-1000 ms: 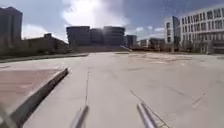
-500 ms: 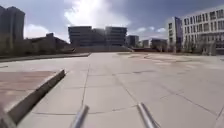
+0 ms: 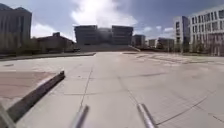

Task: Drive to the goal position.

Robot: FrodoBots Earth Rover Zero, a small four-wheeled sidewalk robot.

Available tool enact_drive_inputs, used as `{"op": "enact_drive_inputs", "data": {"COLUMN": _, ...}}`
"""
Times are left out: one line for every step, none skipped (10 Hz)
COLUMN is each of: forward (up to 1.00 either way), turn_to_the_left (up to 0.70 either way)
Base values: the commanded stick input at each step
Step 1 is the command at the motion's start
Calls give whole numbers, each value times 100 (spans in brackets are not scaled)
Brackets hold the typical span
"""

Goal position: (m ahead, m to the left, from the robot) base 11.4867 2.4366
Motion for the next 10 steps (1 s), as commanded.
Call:
{"op": "enact_drive_inputs", "data": {"forward": 70, "turn_to_the_left": 0}}
{"op": "enact_drive_inputs", "data": {"forward": 70, "turn_to_the_left": 0}}
{"op": "enact_drive_inputs", "data": {"forward": 70, "turn_to_the_left": 0}}
{"op": "enact_drive_inputs", "data": {"forward": 70, "turn_to_the_left": 0}}
{"op": "enact_drive_inputs", "data": {"forward": 70, "turn_to_the_left": 0}}
{"op": "enact_drive_inputs", "data": {"forward": 70, "turn_to_the_left": 0}}
{"op": "enact_drive_inputs", "data": {"forward": 70, "turn_to_the_left": 0}}
{"op": "enact_drive_inputs", "data": {"forward": 70, "turn_to_the_left": 0}}
{"op": "enact_drive_inputs", "data": {"forward": 70, "turn_to_the_left": 0}}
{"op": "enact_drive_inputs", "data": {"forward": 70, "turn_to_the_left": 0}}
